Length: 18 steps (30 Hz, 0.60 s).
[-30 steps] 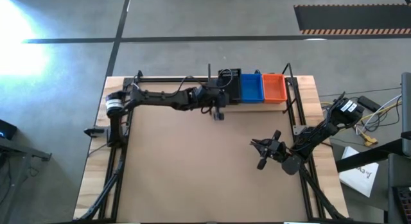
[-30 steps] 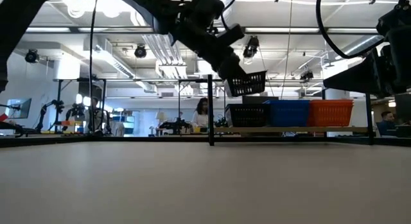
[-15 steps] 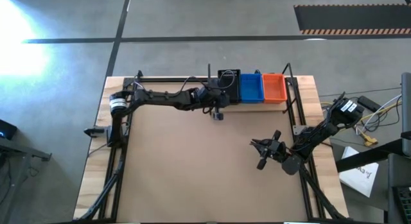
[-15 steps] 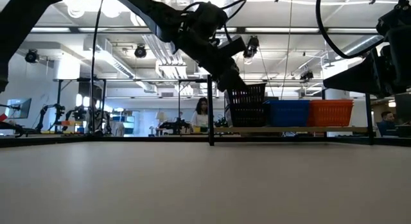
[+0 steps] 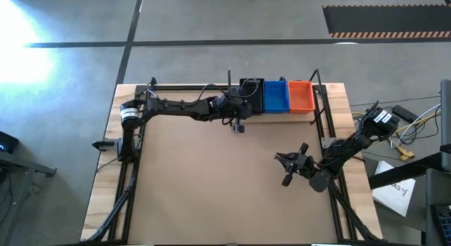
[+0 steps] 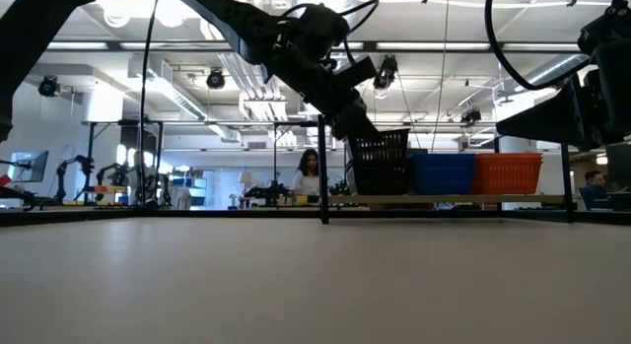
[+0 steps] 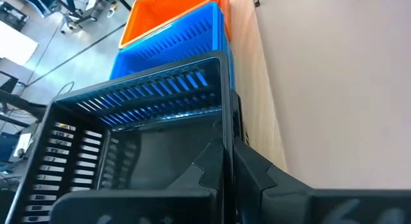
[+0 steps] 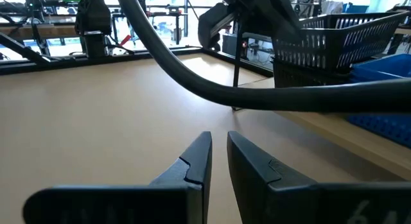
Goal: Stack baskets on shelf by color
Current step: Stack the black bin on top of the other black bins on the shelf
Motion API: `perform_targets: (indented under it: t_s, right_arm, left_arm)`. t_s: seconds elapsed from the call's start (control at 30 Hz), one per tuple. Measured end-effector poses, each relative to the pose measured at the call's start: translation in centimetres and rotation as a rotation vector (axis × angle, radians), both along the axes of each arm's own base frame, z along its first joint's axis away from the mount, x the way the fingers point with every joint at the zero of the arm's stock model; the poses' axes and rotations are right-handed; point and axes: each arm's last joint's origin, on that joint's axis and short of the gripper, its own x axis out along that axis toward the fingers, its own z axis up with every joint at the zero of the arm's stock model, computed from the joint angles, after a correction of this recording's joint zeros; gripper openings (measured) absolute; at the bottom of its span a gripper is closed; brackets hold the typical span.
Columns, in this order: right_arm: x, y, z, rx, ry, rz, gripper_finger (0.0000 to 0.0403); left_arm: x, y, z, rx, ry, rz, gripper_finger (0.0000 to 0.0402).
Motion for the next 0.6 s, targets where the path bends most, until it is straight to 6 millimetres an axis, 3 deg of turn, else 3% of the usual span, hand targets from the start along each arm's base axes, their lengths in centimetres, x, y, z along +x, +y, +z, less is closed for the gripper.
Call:
perform_targets:
  t_s: [0.33, 0.6]
  right_arm:
    - [0.00, 0.00, 0.00, 0.000, 0.000, 0.000, 0.0043]
    - [0.00, 0.00, 0.00, 0.000, 0.000, 0.000, 0.0043]
  left_arm:
    - [0.01, 0.02, 0.06, -0.016, -0.012, 0.008, 0.0003]
    - [0.07, 0.03, 0.16, -0.013, -0.024, 0.007, 0.0062]
